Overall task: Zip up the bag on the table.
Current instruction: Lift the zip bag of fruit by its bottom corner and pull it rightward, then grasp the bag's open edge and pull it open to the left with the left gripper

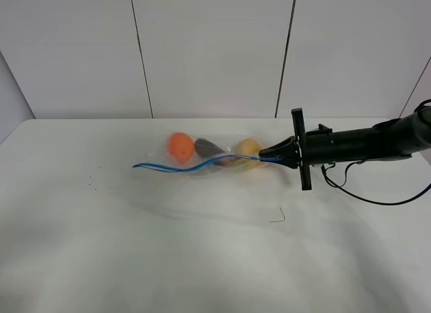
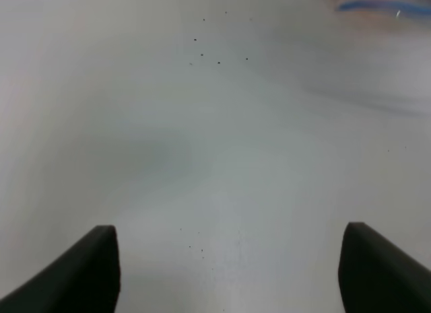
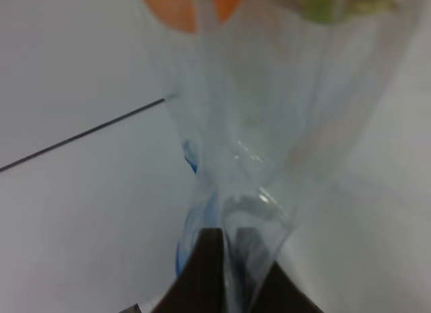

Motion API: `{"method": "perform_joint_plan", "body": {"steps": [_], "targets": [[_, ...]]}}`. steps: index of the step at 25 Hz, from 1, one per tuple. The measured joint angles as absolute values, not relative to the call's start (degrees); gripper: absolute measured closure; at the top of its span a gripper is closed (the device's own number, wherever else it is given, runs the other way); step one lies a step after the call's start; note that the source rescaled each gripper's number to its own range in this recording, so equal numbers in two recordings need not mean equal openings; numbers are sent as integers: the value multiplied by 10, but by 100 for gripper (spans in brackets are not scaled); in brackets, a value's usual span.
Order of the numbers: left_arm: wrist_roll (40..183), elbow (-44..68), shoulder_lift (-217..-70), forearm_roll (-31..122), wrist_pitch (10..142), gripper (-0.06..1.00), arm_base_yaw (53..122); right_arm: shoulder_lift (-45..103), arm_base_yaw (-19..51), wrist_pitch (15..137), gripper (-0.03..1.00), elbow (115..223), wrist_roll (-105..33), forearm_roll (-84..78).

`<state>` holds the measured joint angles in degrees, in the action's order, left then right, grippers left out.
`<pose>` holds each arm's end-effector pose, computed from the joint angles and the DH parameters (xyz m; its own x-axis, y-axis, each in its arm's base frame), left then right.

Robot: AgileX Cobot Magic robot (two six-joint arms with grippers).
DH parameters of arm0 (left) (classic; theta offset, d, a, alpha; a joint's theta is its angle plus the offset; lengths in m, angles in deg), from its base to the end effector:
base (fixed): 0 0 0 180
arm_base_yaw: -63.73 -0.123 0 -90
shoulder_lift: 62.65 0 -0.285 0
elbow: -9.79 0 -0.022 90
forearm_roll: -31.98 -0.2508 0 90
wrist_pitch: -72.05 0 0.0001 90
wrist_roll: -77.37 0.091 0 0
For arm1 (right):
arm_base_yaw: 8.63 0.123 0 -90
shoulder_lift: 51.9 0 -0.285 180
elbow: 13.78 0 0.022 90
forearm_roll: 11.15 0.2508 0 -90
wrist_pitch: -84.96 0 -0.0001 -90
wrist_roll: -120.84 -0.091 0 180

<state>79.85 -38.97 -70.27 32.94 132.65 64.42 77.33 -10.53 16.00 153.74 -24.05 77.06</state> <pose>-0.0048 -0.0013 0.2766 -0.4524 0.0405 -0.8909 0.0409 0.9989 0.0246 0.3736 0.0726 0.1333 -0.9219 0.3063 0.2374 0.3116 0.2217 0.9240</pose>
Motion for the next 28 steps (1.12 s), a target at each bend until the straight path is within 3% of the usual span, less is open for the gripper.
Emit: {"method": "perform_joint_plan", "body": {"steps": [17, 28], "targets": [[794, -383, -712, 320, 1324, -1, 644, 761, -105, 159, 97, 1537, -247, 773], [781, -213, -1058, 436, 1229, -1, 644, 761, -100, 160, 97, 1537, -247, 790]]}}
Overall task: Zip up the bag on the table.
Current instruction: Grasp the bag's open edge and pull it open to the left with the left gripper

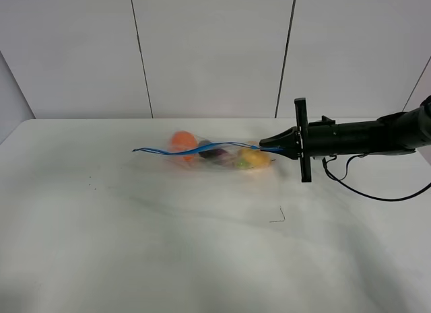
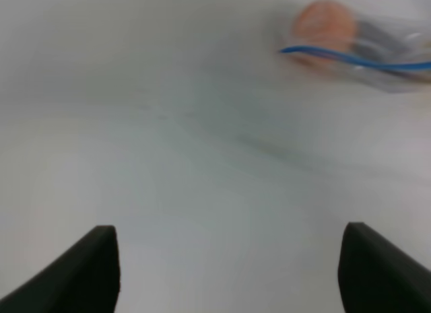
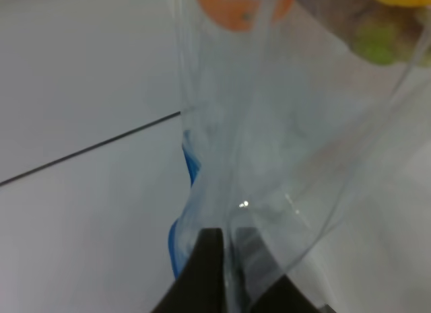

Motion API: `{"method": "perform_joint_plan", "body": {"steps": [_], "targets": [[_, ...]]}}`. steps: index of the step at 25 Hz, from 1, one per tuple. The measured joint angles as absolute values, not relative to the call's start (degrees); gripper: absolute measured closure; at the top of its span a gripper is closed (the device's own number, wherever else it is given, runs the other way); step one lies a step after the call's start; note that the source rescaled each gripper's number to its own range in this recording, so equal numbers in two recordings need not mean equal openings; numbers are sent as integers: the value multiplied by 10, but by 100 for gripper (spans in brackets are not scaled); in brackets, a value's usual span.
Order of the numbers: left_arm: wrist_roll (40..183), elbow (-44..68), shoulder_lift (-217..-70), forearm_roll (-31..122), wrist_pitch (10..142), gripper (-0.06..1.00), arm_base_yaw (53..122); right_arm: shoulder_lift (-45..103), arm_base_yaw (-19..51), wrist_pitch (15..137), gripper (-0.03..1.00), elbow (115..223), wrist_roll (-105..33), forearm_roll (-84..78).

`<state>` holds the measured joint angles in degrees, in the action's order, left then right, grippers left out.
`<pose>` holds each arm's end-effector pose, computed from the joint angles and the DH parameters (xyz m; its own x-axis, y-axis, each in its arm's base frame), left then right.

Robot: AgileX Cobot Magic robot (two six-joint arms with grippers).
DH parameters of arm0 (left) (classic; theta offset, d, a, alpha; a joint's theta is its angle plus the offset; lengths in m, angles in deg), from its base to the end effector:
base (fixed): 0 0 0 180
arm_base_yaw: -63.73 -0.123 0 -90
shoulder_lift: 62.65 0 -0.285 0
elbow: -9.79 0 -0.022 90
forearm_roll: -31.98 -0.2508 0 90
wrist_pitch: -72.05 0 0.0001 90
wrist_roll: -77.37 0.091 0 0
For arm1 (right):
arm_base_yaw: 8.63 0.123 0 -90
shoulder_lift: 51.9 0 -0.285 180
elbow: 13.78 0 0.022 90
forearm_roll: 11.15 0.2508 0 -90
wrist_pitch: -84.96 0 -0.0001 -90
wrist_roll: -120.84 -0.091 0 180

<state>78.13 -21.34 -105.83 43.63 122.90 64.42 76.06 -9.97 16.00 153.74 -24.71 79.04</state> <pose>0.1014 -0.0155 0.3559 -0.5799 -0.1075 -0.8075 0.0741 0.9802 -0.1837 0.3748 0.0762 0.1434 -0.9183 0.3195 0.2337 0.3046 0.1933 0.9327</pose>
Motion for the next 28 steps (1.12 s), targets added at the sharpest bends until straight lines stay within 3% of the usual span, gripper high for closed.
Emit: {"method": "perform_joint_plan", "body": {"steps": [11, 23, 28], "targets": [[849, -204, -1332, 709, 1118, -1, 659, 761, -72, 159, 97, 1537, -232, 798], [774, -204, -1514, 1047, 872, 1, 951, 761, -72, 159, 97, 1537, -225, 808], [764, -193, -1582, 1203, 764, 1, 1033, 761, -72, 159, 97, 1537, -221, 810]]}}
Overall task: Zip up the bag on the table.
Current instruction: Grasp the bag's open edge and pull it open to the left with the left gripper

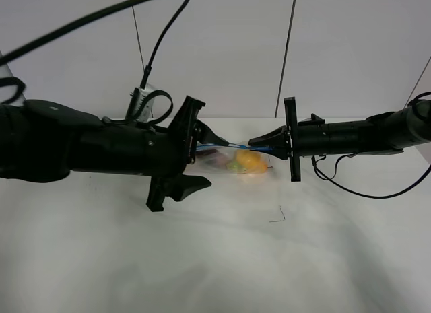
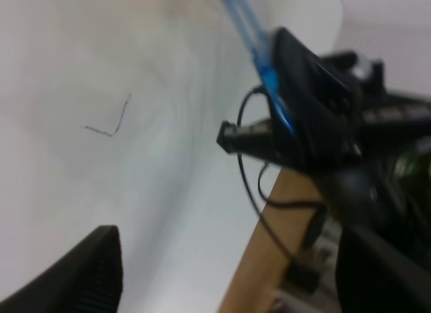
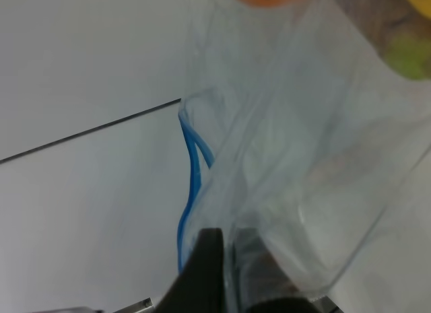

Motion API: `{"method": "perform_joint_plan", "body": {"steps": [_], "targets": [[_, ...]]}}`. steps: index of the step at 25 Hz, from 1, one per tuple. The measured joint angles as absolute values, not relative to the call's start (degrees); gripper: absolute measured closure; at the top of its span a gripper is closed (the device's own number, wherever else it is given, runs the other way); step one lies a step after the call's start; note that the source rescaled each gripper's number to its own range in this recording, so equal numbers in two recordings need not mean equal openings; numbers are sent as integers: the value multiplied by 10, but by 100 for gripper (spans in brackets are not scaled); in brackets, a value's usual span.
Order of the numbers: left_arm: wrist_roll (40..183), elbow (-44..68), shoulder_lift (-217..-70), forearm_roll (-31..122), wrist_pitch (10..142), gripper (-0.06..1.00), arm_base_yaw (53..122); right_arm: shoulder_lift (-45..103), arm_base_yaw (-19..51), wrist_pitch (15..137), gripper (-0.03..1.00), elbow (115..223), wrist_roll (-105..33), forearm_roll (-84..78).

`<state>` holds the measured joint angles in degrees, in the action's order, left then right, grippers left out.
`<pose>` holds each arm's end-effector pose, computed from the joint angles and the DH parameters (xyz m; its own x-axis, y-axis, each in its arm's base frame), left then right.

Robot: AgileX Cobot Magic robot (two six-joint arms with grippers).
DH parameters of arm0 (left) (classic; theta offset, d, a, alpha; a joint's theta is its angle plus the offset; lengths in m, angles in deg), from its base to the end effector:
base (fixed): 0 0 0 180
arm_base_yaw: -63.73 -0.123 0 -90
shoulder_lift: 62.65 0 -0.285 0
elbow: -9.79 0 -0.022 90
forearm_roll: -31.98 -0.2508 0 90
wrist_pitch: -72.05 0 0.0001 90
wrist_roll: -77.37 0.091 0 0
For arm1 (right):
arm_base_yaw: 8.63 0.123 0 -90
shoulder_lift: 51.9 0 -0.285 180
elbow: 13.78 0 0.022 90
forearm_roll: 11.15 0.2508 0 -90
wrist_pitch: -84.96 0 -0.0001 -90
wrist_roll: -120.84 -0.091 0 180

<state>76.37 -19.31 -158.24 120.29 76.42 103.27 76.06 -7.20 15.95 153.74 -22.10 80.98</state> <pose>0.2431 -0.2098 0.2302 -0.6883 -0.7247 0.0335 -0.4320 0.3723 -0.8214 0.3729 0.0943 0.1453 -0.9380 0.2847 0.1976 0.2579 0.1926 0.9468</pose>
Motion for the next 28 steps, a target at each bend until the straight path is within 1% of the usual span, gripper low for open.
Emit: {"method": "perform_joint_plan", "body": {"steps": [4, 12, 17, 20, 23, 28], "targets": [[764, -151, -1642, 1263, 753, 1, 1049, 761, -72, 160, 97, 1537, -206, 812], [765, -31, -1734, 1276, 773, 1, 1049, 761, -72, 160, 97, 1537, -204, 812], [743, -22, -1763, 1281, 766, 1, 1049, 761, -72, 160, 97, 1537, -204, 812], [735, -22, -1770, 1282, 746, 3, 1049, 761, -72, 160, 97, 1537, -204, 812], [727, -22, -1771, 1284, 738, 11, 1049, 761, -72, 160, 97, 1537, -203, 812], [723, -22, -1771, 1285, 738, 33, 1049, 761, -72, 160, 97, 1537, -202, 812]]}}
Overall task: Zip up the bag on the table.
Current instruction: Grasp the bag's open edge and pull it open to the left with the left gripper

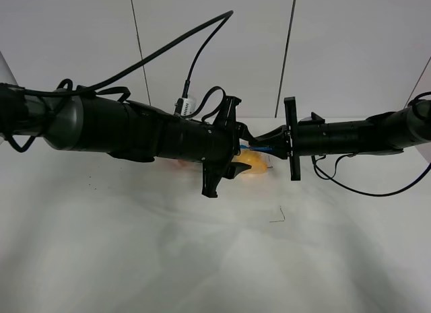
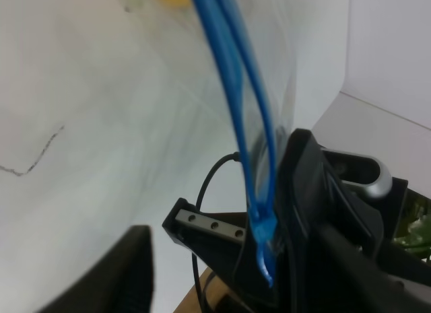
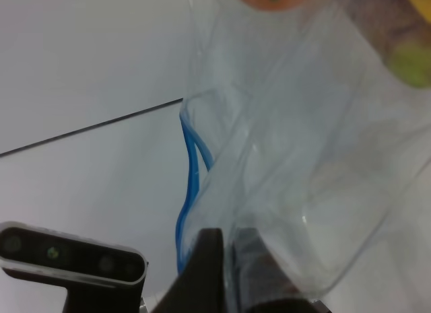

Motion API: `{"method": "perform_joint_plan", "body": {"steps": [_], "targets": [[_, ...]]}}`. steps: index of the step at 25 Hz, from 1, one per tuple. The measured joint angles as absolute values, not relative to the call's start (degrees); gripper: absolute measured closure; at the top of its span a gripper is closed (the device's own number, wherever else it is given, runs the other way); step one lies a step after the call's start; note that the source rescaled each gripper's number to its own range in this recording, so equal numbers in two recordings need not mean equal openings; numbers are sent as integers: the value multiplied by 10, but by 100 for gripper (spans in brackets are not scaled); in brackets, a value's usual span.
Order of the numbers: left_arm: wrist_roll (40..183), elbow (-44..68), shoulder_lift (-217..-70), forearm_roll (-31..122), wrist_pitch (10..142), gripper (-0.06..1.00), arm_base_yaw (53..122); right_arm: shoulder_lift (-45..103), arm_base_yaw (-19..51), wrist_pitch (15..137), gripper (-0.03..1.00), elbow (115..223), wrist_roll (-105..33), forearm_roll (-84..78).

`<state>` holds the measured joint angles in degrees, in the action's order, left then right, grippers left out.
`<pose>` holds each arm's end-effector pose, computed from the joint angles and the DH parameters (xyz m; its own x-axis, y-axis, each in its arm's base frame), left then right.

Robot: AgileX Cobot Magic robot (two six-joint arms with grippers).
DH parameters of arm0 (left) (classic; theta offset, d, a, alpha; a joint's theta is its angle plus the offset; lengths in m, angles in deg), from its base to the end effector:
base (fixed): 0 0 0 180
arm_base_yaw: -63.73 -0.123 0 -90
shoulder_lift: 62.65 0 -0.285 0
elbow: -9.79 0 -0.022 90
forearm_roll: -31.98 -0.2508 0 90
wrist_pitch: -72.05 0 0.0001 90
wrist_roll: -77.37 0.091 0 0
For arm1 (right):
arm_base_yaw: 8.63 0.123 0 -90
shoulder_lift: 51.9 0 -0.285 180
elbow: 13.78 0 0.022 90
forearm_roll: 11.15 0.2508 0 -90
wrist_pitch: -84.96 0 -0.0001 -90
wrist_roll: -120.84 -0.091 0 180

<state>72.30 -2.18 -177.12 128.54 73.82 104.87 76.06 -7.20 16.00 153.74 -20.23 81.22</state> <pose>0.3040 -0.2695 0.1974 -0.5726 -0.7998 0.1804 -0.5724 0.2324 -0.7863 0.3732 0.0942 0.1455 -0.9449 0.2815 0.1673 0.2280 0.1990 0.9531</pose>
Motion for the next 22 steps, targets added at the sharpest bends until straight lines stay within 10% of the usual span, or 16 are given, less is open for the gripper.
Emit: {"method": "perform_joint_plan", "body": {"steps": [5, 22], "targets": [[712, -22, -1771, 1286, 738, 59, 1049, 761, -72, 160, 97, 1537, -202, 812], [691, -20, -1771, 1292, 737, 93, 1049, 761, -72, 160, 97, 1537, -202, 812]]}}
